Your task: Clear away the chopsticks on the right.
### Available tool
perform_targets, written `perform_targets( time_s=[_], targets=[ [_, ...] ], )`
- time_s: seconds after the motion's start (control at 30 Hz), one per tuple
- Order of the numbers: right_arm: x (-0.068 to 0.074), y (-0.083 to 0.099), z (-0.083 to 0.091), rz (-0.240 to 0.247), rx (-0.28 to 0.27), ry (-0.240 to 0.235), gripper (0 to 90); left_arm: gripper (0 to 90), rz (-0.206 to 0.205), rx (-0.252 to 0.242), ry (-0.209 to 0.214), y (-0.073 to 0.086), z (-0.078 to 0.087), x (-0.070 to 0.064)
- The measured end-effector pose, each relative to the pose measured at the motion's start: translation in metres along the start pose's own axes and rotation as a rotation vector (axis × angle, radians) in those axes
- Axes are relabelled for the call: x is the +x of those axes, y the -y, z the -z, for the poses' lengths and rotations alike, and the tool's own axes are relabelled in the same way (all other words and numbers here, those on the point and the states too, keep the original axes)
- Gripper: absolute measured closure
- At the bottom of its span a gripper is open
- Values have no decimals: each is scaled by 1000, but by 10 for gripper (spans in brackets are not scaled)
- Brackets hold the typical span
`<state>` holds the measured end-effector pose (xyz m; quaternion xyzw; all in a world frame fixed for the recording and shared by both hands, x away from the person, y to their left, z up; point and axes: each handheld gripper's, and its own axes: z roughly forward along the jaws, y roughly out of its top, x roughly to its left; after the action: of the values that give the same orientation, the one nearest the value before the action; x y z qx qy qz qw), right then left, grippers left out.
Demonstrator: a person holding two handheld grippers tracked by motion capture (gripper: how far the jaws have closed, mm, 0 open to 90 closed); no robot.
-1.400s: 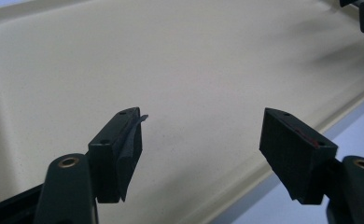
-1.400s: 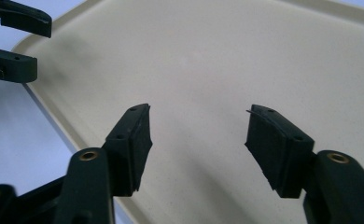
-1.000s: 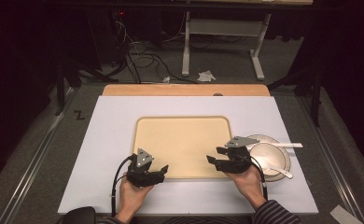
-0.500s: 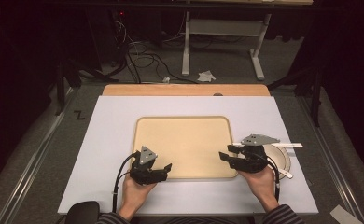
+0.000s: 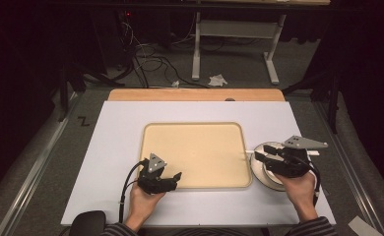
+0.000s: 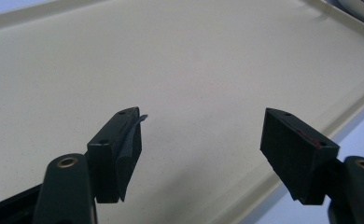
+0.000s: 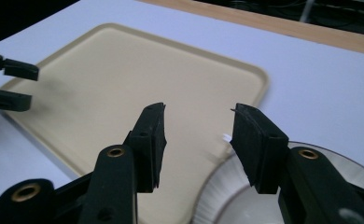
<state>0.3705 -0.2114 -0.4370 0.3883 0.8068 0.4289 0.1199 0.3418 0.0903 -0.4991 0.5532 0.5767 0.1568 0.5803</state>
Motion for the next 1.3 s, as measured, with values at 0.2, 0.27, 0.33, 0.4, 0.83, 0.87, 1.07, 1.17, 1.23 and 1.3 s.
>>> perform_targets(
  time_s=[0.2,0.27,0.33,0.4,0.83,0.87,1.07,1.17,1.23,1.3],
  targets=[
    [-6,-3,19,14,-40,28,571,293,-5,1,-1,-1,0,0],
    [-10,-4,27,12,-45,40,571,293,-5,1,-2,-1,0,0],
    [-15,-6,35,2,-50,60,571,292,-4,1,-3,-1,0,1],
    [-22,-7,42,5,-51,83,576,291,-8,3,-5,0,0,1],
    [-69,-1,75,-69,-58,192,627,275,-20,0,-16,2,0,0],
    [-72,-1,76,-72,-58,196,630,273,-25,1,-15,2,0,0],
    [-87,-2,80,-70,-45,218,648,264,-20,-7,-12,3,4,0],
    [-95,-2,82,-83,-45,219,653,264,-21,-7,-16,3,6,0],
    [-100,-2,82,-85,-39,221,658,260,-18,-7,-16,3,8,1],
    [-105,-2,80,-84,-28,223,663,258,-16,-8,-18,4,10,1]
  ],
)
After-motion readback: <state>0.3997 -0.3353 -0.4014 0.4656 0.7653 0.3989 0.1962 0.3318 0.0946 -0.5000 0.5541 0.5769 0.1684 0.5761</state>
